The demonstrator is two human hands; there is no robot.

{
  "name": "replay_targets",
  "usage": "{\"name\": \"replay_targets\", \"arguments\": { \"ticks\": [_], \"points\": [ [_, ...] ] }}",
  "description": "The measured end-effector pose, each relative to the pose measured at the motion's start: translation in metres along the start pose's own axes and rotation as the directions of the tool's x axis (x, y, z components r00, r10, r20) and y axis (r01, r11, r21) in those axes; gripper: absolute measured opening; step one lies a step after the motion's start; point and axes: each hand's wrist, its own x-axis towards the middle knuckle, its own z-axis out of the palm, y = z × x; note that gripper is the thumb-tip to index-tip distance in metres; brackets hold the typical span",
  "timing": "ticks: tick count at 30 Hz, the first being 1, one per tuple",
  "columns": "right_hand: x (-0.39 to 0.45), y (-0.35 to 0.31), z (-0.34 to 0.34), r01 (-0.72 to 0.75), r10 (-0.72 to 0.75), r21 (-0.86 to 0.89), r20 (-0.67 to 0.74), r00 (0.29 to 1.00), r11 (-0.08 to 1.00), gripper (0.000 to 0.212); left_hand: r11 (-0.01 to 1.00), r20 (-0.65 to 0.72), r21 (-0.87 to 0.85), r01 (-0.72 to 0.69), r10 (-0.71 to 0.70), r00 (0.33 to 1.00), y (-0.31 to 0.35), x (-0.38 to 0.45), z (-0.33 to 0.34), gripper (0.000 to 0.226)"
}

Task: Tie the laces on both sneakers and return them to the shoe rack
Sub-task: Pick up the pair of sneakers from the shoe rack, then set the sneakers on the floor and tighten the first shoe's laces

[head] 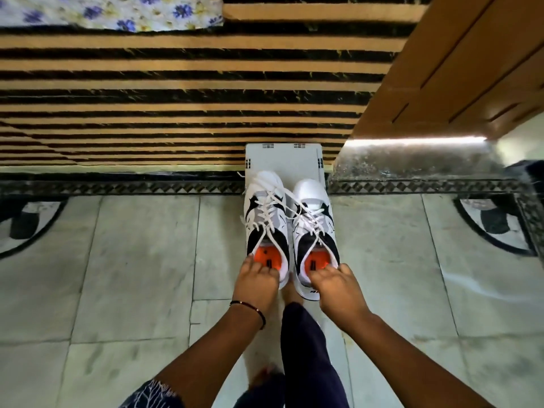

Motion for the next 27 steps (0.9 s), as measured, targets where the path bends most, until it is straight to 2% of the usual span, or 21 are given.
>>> {"name": "replay_targets", "arguments": {
  "ticks": [1,4,7,9,11,13,14,16,18,19,21,24,26,27],
  "points": [
    [-0.015,-0.005,0.006,-0.01,0.01,0.021,0.021,1.0,1.0,0.043,0.999,0.037,0.04,-0.036,0.034,0.999,0.001,-0.014,0.011,0.026],
    [-0.061,-0.022,0.016,-0.05,0.045,0.047,0.088,0.995,0.998,0.048,0.991,0.037,0.112,-0.069,0.065,0.997,0.006,-0.056,0.036,0.025],
    [-0.091,-0.033,0.02,-0.053,0.047,0.049,0.107,0.993,0.997,0.05,0.987,-0.011,0.11,-0.12,0.122,0.993,0.01,-0.082,0.068,0.028],
    [-0.107,-0.034,0.036,-0.05,0.043,0.057,0.121,0.992,0.997,0.052,0.99,0.124,0.05,-0.13,0.123,0.985,0.016,-0.091,0.085,0.027],
    [-0.113,-0.029,0.064,-0.038,0.031,0.048,0.141,0.99,0.998,0.052,0.987,0.071,0.073,-0.141,0.136,0.988,0.018,-0.086,0.102,0.03],
    [-0.108,-0.02,0.103,-0.009,0.007,0.01,0.131,0.991,1.0,0.051,0.991,0.156,-0.001,-0.131,0.13,0.979,0.015,-0.069,0.129,0.02],
    [-0.102,-0.014,0.127,0.008,-0.006,-0.012,0.114,0.993,1.0,0.051,0.989,0.178,0.019,-0.143,0.138,0.974,0.011,-0.054,0.154,0.023],
    [-0.086,0.0,0.174,0.049,-0.046,-0.046,0.074,0.996,0.998,0.051,0.99,0.142,0.01,-0.139,0.136,0.98,0.002,-0.022,0.195,0.03],
    [-0.067,0.016,0.227,0.068,-0.065,-0.072,0.049,0.997,0.995,0.049,0.978,0.1,0.107,-0.178,0.168,0.981,-0.008,0.015,0.243,0.025],
    [-0.056,0.024,0.254,0.082,-0.08,-0.088,0.026,0.996,0.993,0.047,0.979,0.04,0.097,-0.181,0.178,0.983,-0.013,0.034,0.266,0.022],
    [-0.037,0.041,0.301,0.117,-0.117,-0.092,0.003,0.993,0.989,0.045,0.984,0.058,0.041,-0.173,0.17,0.984,-0.022,0.064,0.305,0.026],
    [-0.008,0.06,0.367,0.132,-0.135,-0.09,-0.024,0.991,0.987,0.046,0.981,0.027,0.093,-0.168,0.166,0.986,-0.038,0.103,0.373,0.025],
    [0.005,0.069,0.4,0.161,-0.166,-0.09,-0.042,0.985,0.983,0.05,0.974,0.051,0.104,-0.203,0.198,0.979,-0.043,0.12,0.409,0.025],
    [0.007,0.074,0.415,0.179,-0.186,-0.104,-0.059,0.981,0.978,0.049,0.962,0.019,0.148,-0.228,0.228,0.973,-0.044,0.124,0.426,0.027]
  ]
}}
